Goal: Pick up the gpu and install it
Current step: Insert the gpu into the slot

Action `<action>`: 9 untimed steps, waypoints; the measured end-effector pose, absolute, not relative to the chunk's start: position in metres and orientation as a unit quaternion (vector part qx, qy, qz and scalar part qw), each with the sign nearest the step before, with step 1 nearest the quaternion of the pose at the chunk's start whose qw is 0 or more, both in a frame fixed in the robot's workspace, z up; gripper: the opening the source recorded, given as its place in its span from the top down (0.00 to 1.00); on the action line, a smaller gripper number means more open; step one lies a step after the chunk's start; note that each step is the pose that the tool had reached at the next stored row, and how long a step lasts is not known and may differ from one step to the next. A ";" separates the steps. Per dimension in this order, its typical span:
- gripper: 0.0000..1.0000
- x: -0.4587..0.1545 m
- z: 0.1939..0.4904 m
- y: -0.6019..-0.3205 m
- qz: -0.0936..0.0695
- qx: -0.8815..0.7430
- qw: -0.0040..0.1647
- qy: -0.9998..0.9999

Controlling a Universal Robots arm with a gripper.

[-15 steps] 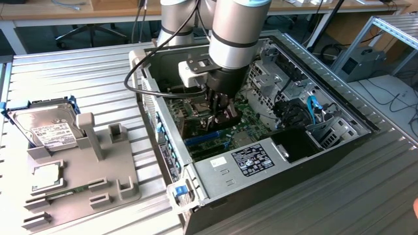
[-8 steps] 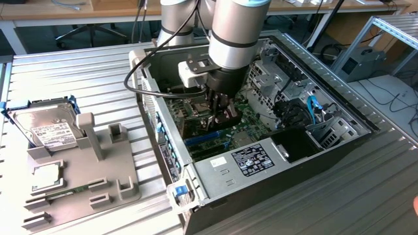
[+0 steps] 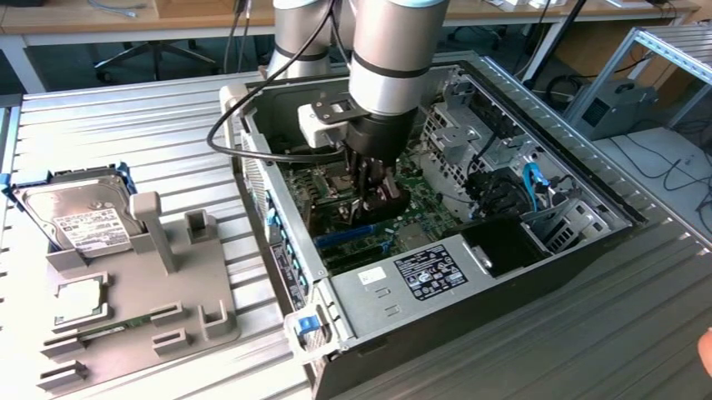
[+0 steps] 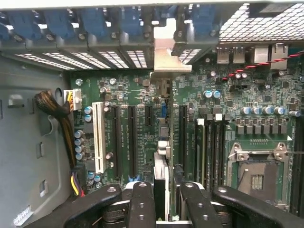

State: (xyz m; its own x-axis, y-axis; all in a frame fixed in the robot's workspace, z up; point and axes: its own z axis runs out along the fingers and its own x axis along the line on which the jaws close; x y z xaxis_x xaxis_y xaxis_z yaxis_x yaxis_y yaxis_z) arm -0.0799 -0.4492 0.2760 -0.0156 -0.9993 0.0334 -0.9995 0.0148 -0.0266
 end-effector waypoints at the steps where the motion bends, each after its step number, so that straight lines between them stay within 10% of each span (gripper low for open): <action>1: 0.74 -0.081 0.276 -0.449 0.022 0.702 0.003 -0.712; 9: 0.74 -0.090 0.275 -0.449 0.024 0.702 0.004 -0.712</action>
